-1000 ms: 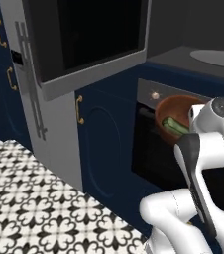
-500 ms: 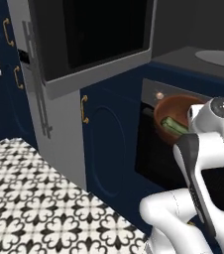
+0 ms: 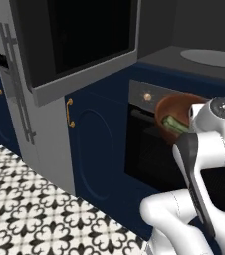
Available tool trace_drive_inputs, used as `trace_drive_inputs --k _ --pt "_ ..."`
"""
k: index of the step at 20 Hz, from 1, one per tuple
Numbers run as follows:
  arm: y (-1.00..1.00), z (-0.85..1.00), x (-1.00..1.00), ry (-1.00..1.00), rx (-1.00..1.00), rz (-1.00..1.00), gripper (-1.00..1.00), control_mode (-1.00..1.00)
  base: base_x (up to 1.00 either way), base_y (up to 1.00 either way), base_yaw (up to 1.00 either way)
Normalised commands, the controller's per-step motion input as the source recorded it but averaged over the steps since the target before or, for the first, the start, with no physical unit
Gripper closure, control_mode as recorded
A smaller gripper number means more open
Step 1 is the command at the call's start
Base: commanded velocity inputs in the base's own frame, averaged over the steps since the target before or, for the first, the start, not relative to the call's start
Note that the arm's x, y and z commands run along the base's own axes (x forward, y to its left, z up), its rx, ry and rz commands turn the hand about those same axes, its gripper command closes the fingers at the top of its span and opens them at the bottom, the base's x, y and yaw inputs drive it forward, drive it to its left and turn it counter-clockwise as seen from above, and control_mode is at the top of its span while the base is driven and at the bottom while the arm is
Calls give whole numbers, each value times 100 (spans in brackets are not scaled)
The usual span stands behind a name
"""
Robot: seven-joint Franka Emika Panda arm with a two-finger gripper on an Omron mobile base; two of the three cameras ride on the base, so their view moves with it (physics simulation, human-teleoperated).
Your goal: Pick the cucumber from the sink and place it in the bowl. Then pick the bowl and place it in the microwave. Then close the microwave door and press the start button.
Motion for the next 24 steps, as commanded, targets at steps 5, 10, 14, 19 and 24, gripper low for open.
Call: trace_drive_inputs --k 5,10,14,19,24 --pt "1 63 -1 -17 0 -15 100 -100 0 0 0" --pt "0 79 0 -15 0 -19 100 -100 0 0 0" --pt "0 81 0 -12 0 -16 100 -100 0 0 0" --pt "-6 61 10 -1 0 -14 100 -100 0 0 0" --pt "-23 52 38 0 0 -10 100 -100 0 0 0"
